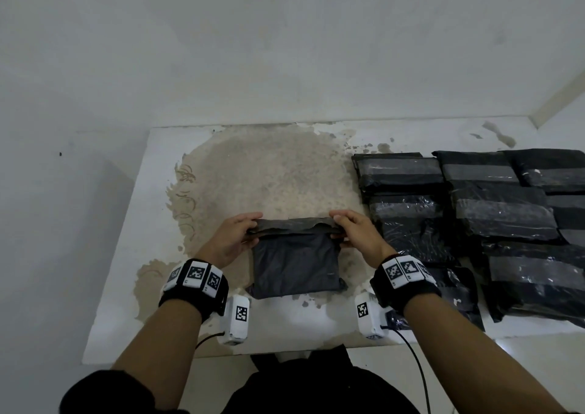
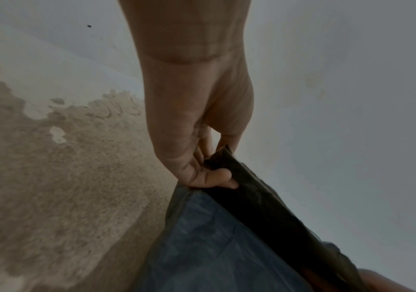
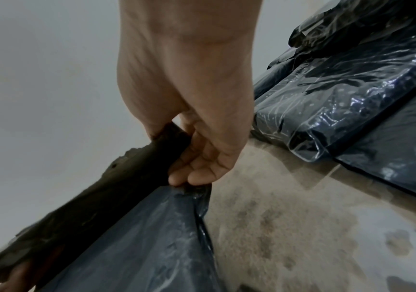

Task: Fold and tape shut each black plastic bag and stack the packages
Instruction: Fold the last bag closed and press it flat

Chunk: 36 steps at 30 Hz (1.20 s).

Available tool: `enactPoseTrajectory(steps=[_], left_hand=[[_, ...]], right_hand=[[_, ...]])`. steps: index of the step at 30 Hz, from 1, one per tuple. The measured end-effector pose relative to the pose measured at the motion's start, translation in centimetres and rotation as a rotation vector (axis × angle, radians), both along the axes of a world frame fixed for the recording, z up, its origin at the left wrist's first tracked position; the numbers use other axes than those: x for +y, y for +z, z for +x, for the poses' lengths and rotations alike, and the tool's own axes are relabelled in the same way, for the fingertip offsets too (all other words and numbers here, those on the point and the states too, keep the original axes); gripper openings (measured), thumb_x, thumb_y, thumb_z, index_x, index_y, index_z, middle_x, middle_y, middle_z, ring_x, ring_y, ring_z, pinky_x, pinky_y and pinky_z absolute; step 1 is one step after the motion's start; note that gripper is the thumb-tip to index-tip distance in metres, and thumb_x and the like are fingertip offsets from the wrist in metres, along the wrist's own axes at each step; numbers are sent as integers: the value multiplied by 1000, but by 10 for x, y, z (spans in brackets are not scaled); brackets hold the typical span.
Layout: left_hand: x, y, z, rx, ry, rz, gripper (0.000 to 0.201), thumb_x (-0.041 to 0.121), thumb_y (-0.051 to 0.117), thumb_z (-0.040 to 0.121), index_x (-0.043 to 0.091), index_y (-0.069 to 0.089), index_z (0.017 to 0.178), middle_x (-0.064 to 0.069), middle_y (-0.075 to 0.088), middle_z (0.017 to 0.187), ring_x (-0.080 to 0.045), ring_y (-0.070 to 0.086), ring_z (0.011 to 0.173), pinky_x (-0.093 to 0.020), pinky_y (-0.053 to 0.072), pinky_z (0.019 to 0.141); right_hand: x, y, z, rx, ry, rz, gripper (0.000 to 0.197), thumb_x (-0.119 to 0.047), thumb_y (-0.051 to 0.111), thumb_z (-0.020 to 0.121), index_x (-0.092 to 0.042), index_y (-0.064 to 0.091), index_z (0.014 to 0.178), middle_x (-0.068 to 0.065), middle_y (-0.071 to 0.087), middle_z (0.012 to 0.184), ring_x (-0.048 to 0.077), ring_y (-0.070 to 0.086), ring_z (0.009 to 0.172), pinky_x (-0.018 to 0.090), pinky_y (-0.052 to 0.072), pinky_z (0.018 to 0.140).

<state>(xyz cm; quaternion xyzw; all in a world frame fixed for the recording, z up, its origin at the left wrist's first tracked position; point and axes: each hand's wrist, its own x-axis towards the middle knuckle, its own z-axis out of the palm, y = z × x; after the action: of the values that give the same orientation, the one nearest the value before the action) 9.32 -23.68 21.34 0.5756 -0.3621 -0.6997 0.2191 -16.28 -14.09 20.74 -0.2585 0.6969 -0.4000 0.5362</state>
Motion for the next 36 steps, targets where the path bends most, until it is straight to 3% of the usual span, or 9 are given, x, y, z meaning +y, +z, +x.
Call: enactPoseTrajectory(steps=[7,11,13,17,20,23,27,30,36], left_hand=[[-7,10,6,-153,-77,-85,29,29,49,102,15,69,118,-3,70,108,-19,70,82,-29,49,69],[-7,9,18,-72,-114,-146,35,15,36,105,17,66,122,-3,68,112,-17,68,88,-29,50,72],[-8,3,23,-157,-235,-266,33,5,44,102,19,65,124,-1,69,112,-9,69,85,-24,50,70],[-12,-6,23,-332,-318,-557,11,11,66,95,13,70,105,-2,68,88,3,63,61,-10,44,53],[-16,-9,22,-418,-296,-703,18,21,64,98,8,73,88,1,65,71,-2,58,57,-18,44,55],[-18,-12,20,-452,-283,-715,23,20,65,97,6,71,79,8,60,60,-3,53,56,-30,42,59],[-17,-17,14,-367,-253,-669,6,20,66,97,17,70,93,3,62,86,-6,58,73,-22,43,60],[-15,-17,9,-344,-194,-651,21,28,61,100,11,70,91,-2,66,85,-8,62,63,-19,46,54],[-12,-20,11,-308,-141,-598,21,17,57,102,10,69,86,-2,68,78,-4,65,57,-23,52,55]], right_hand=[[1,12,-7,-116,-37,21,40,-31,32,104,-22,71,111,3,70,104,15,70,76,33,48,71],[3,7,-12,-150,-40,2,41,-13,32,98,-21,69,115,6,68,112,19,69,75,29,46,60],[3,6,-15,-92,8,-10,47,1,33,94,-17,66,121,6,67,113,18,70,77,30,48,63],[3,5,-16,-16,70,-81,34,1,39,103,-10,62,124,7,70,107,14,70,77,32,50,67],[2,9,-16,8,63,-111,18,-12,47,107,-8,61,117,9,72,96,15,65,69,24,48,57],[0,11,-16,77,30,-109,17,-17,48,107,-9,62,112,7,68,85,14,59,63,20,40,51],[-4,10,-16,104,10,-106,17,-19,51,106,-16,66,99,4,68,81,13,59,64,26,38,56],[-7,10,-16,109,33,-115,18,-20,53,105,-14,68,98,3,69,81,12,59,64,26,40,57],[-4,8,-14,99,24,-110,17,-20,53,105,-15,67,97,4,69,81,14,59,66,26,40,57]])
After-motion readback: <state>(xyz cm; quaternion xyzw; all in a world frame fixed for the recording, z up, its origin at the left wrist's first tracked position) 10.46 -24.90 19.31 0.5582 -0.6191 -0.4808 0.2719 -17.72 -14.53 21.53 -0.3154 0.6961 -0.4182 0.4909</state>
